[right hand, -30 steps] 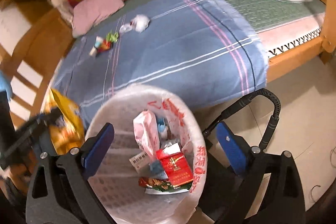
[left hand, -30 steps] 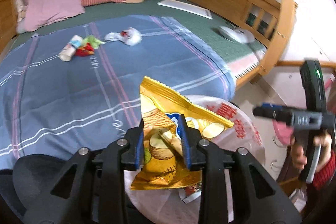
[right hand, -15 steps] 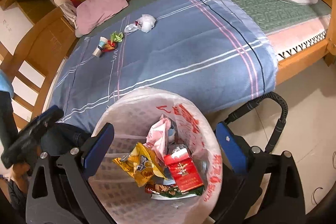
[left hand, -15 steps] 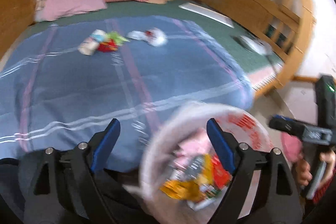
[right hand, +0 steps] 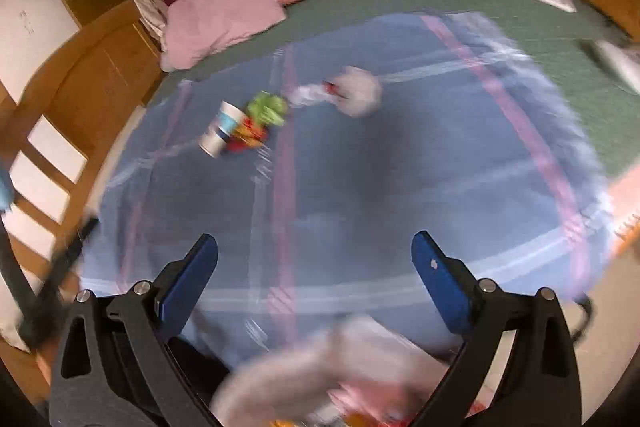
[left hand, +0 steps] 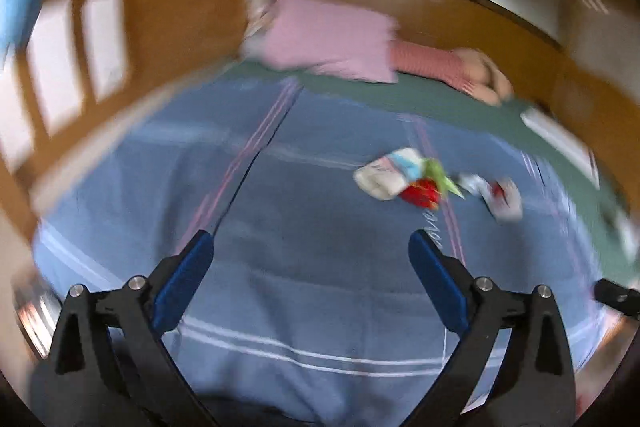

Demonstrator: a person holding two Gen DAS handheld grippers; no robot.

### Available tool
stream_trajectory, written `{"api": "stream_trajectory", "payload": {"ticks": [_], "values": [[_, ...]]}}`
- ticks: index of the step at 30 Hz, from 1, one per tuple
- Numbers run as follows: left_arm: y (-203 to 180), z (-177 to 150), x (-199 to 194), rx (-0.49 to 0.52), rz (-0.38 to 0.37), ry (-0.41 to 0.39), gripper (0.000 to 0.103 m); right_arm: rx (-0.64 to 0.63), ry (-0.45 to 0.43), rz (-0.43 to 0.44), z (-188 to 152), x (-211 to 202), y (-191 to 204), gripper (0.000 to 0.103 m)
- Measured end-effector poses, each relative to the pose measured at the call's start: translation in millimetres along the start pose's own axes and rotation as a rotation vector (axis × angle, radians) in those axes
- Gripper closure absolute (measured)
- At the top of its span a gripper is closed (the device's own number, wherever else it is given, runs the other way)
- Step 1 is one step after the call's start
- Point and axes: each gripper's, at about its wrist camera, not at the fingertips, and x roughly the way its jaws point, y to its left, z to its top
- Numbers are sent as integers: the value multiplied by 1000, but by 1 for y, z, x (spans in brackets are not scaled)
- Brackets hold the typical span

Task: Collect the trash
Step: 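Move both open grippers back toward the remaining trash on the bed, then grasp the red snack bag and green cloth with the right gripper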

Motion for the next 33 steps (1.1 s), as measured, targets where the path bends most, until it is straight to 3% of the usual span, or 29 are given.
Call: {"api": "stream_trajectory", "payload": {"ticks": [1, 2, 4, 8, 10, 14, 20, 24, 25, 26, 33], "values": [[14, 0, 6, -110, 26, 28, 6, 14, 6, 31, 8, 12, 8, 8], [19, 1, 3, -143, 23, -1, 6, 30, 17, 73, 19, 31, 18, 8], [22, 4, -4, -134, 30, -72, 5, 54, 43, 119, 40, 68, 37, 8], [26, 3, -2, -165, 54, -78, 5, 121, 95, 154, 75, 129, 61, 13], [25, 0, -12, -155, 56, -131, 5, 145, 111, 127, 90, 154, 70, 13], [27, -3, -17, -173, 33, -168, 5, 157, 119, -15, 115, 197, 94, 13], [40, -4, -26, -252, -8, -204, 5, 99, 179, -167, 117, 243, 116, 16], [38, -4, -28, -250, -13, -199, 5, 130, 165, -113, 110, 247, 110, 46], [38, -4, -28, -249, -14, -198, 5, 129, 150, -77, 110, 243, 110, 65], [38, -4, -28, -252, -16, -198, 5, 128, 151, -42, 110, 240, 111, 72], [38, -4, -26, -268, -15, -187, 5, 83, 207, 99, 89, 213, 103, 80]]}}
